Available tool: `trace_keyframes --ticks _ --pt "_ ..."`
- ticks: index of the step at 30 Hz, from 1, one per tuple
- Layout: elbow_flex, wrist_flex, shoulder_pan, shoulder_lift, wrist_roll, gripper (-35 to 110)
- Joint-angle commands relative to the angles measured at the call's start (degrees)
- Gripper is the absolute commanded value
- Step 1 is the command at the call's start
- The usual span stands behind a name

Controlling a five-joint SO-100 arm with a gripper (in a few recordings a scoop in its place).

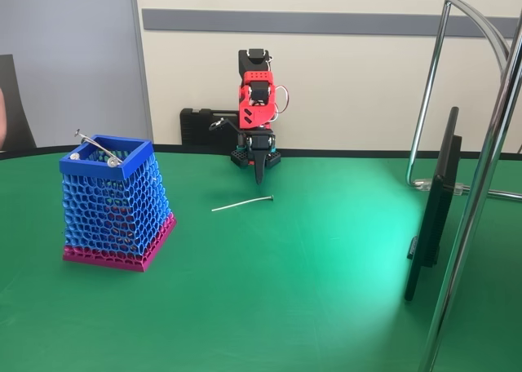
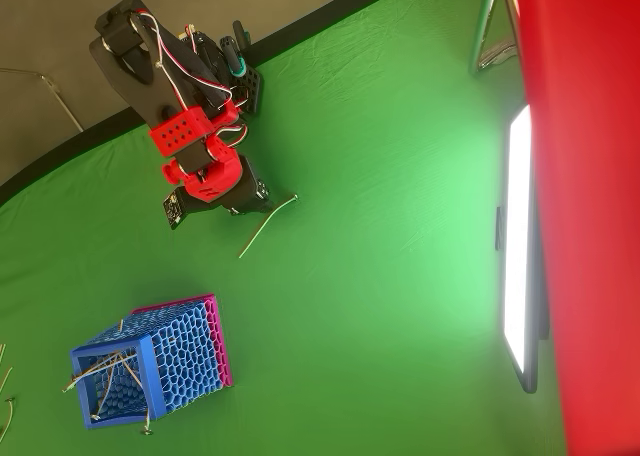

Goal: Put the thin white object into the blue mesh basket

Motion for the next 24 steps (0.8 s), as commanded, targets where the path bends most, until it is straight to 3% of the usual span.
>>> trace_keyframes --ticks 1,24 --pt "-3.7 0.4 -0.4 -3.1 0.5 15" --pt "-15.7 1.5 -4.0 -24.8 1.4 15"
